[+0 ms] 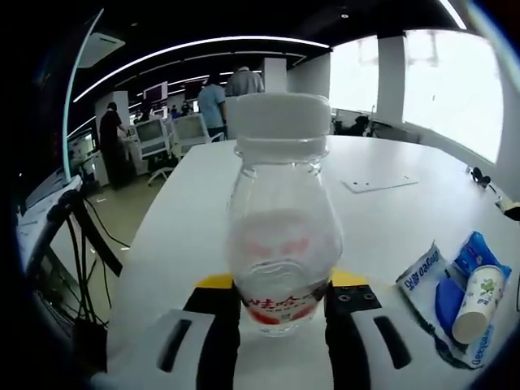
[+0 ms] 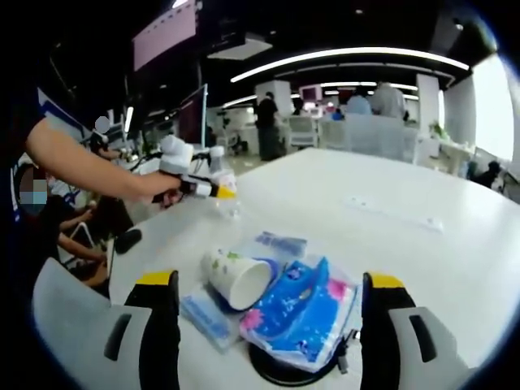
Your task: Arrange the tabletop items into an orderly group along one side of the table until the central work area is clear of visible clutter.
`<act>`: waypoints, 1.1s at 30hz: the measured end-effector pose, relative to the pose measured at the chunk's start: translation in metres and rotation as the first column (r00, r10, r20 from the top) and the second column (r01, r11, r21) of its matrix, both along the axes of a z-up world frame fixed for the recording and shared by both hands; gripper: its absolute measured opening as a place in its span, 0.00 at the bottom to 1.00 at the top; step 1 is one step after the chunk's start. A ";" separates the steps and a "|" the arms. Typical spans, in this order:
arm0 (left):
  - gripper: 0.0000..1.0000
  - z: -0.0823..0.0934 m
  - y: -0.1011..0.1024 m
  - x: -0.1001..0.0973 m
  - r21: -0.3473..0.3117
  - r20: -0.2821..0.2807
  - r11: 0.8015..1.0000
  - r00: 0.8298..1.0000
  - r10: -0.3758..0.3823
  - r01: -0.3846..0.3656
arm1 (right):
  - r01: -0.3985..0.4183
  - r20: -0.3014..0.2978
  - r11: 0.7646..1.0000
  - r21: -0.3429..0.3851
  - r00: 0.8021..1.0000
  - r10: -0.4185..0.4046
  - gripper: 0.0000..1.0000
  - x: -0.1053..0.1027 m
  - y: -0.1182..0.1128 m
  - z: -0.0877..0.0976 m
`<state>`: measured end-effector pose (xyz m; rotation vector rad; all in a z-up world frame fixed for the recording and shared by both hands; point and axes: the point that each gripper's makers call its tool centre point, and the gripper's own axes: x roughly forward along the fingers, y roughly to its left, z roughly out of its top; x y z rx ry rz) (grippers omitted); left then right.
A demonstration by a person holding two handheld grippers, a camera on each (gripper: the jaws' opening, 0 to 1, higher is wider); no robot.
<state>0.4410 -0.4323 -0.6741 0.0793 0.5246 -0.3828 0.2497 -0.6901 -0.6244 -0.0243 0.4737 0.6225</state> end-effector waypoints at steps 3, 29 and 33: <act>0.39 0.000 0.000 0.000 0.007 -0.002 1.000 1.000 -0.016 0.016 | 0.000 -0.001 1.000 0.002 1.000 0.000 0.91 -0.001 0.000 -0.001; 0.61 0.010 -0.001 -0.009 0.022 0.012 1.000 1.000 0.016 -0.016 | 0.000 0.020 1.000 0.018 1.000 0.000 0.91 -0.004 0.006 0.009; 0.67 0.008 0.001 -0.011 0.019 0.005 1.000 1.000 0.022 -0.022 | 0.004 0.025 1.000 0.030 1.000 -0.005 0.94 -0.004 0.006 0.013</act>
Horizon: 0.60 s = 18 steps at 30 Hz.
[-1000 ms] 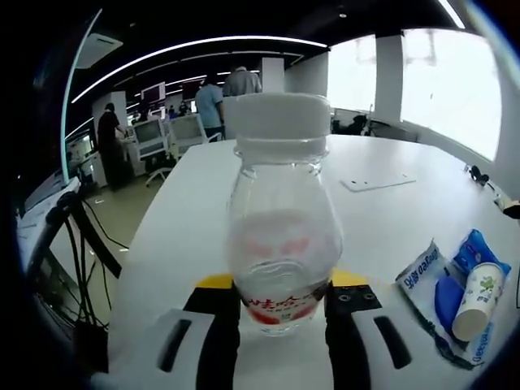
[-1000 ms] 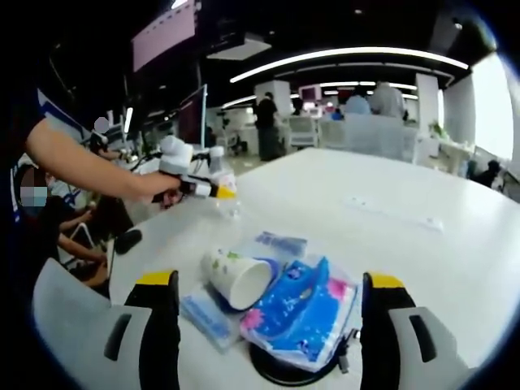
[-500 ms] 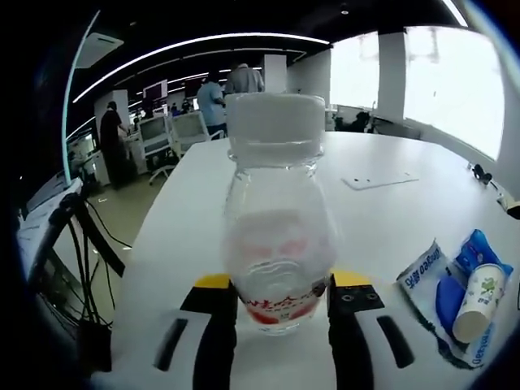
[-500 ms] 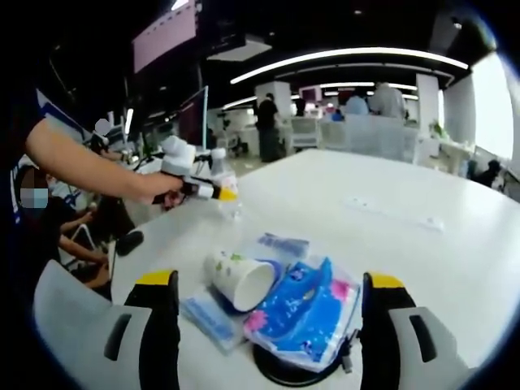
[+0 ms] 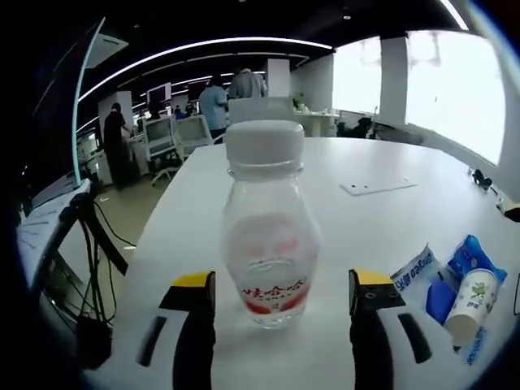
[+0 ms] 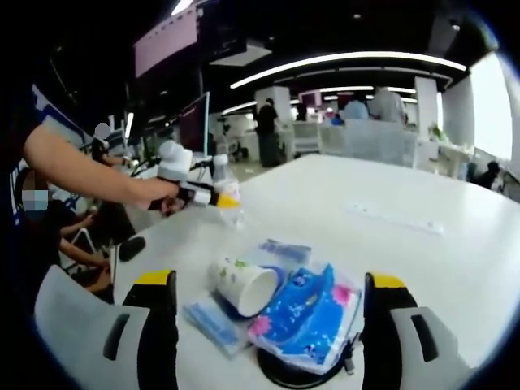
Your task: Arrange the tabletop items into an orderly group along one side of the table until the central work area is clear of visible clutter.
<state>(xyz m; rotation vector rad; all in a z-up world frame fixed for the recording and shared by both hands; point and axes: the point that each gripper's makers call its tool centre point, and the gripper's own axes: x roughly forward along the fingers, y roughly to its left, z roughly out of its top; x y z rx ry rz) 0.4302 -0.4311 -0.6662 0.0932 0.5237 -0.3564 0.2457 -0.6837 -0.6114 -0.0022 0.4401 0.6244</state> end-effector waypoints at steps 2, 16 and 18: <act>0.69 0.001 0.000 -0.004 -0.002 0.003 1.000 1.000 0.001 -0.001 | 0.001 0.006 1.000 -0.001 1.000 -0.001 0.95 -0.001 0.000 0.002; 0.98 0.015 -0.006 -0.027 -0.044 0.028 0.999 0.999 -0.023 0.024 | 0.000 0.026 1.000 0.005 1.000 0.000 1.00 -0.007 0.004 0.012; 0.99 0.015 -0.008 -0.030 -0.037 0.026 0.999 0.999 -0.037 0.038 | 0.001 0.031 1.000 0.006 1.000 -0.001 1.00 -0.008 0.006 0.013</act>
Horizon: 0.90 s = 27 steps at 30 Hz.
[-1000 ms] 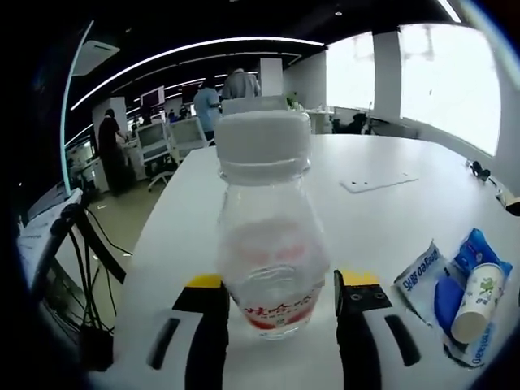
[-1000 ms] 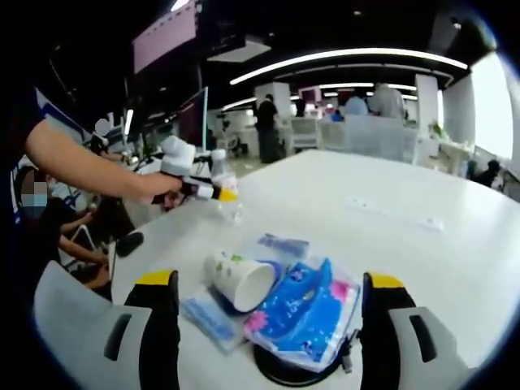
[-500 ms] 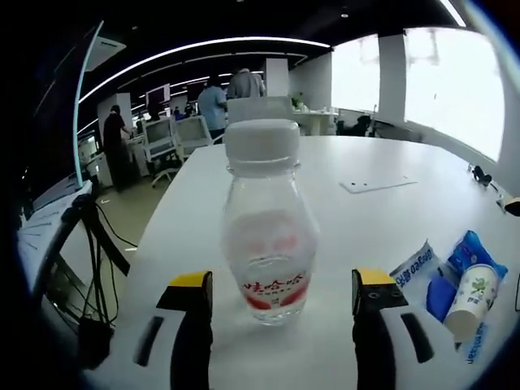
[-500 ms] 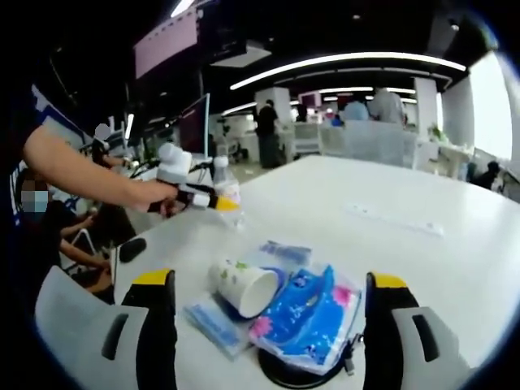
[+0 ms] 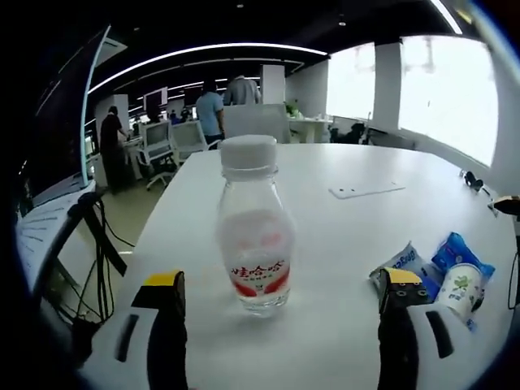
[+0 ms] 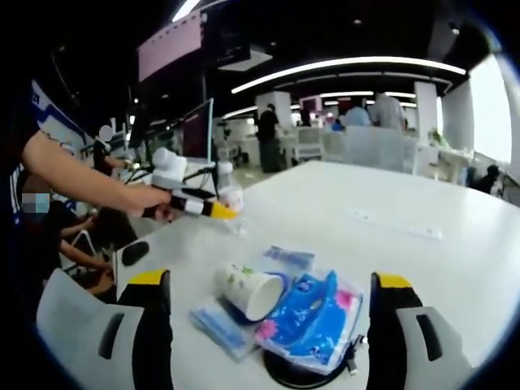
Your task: Arrange the tabletop items into an orderly group along one side of the table until the central work area is clear of visible clutter.
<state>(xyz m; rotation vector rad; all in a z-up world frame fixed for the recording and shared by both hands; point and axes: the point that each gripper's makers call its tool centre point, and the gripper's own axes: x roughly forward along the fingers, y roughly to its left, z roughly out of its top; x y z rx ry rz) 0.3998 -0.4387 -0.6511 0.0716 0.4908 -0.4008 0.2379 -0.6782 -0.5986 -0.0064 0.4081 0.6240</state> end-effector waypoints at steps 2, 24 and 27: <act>0.99 0.002 0.000 -0.003 -0.005 -0.002 1.000 1.000 -0.004 0.004 | -0.003 0.005 1.000 -0.002 1.000 0.003 1.00 -0.001 0.001 0.001; 0.99 0.034 -0.009 -0.040 0.020 0.029 0.999 0.999 -0.036 0.035 | -0.084 0.035 0.996 0.000 0.996 0.084 1.00 -0.018 -0.007 0.015; 0.99 0.038 -0.013 -0.046 0.022 0.032 0.999 0.999 -0.042 0.041 | -0.099 0.039 0.995 -0.001 0.994 0.099 1.00 -0.022 -0.009 0.017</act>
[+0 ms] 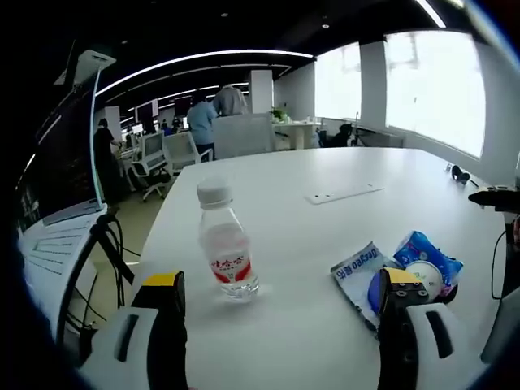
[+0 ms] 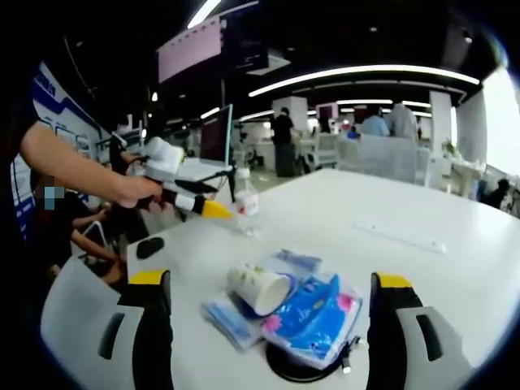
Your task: Arrange the tabletop items into an orderly group along one side of the table until the central work area is clear of visible clutter.
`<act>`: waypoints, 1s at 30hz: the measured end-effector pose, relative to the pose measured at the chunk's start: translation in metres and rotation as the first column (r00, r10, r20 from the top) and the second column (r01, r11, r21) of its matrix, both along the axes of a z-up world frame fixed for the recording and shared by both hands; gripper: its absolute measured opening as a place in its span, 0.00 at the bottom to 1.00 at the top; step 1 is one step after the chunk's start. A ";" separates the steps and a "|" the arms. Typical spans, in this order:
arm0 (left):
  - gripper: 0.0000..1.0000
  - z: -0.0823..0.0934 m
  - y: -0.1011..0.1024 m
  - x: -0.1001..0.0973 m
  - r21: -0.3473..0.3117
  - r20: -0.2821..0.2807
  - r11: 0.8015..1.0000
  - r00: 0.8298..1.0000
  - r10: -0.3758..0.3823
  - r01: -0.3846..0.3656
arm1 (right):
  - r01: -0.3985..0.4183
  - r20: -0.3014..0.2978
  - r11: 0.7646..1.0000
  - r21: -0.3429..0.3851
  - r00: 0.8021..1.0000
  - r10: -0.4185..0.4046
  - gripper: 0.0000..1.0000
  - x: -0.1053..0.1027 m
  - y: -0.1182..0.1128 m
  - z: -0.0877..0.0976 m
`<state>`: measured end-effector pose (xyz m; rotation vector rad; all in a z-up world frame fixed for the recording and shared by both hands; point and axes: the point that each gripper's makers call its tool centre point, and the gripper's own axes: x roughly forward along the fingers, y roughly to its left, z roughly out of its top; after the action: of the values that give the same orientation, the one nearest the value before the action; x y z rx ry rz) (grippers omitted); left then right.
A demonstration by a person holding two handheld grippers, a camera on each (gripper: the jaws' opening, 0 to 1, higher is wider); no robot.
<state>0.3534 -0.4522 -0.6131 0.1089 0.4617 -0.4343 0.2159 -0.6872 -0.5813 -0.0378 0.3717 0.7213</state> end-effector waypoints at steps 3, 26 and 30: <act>0.99 0.006 -0.006 -0.010 0.001 0.004 1.000 1.000 -0.005 0.005 | -0.013 0.001 1.000 -0.001 1.000 0.013 1.00 -0.003 -0.002 0.000; 0.99 0.010 -0.046 -0.051 0.033 0.043 0.999 0.999 -0.032 0.031 | -0.137 0.050 0.990 -0.022 0.989 0.138 0.99 -0.022 -0.017 0.004; 0.98 0.011 -0.050 -0.057 0.028 0.044 0.999 0.999 -0.031 0.030 | -0.137 0.044 0.990 -0.019 0.990 0.137 0.99 -0.024 -0.020 0.001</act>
<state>0.2959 -0.5023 -0.6020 0.1518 0.4231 -0.4544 0.1916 -0.7070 -0.5801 -0.0957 0.3343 0.8518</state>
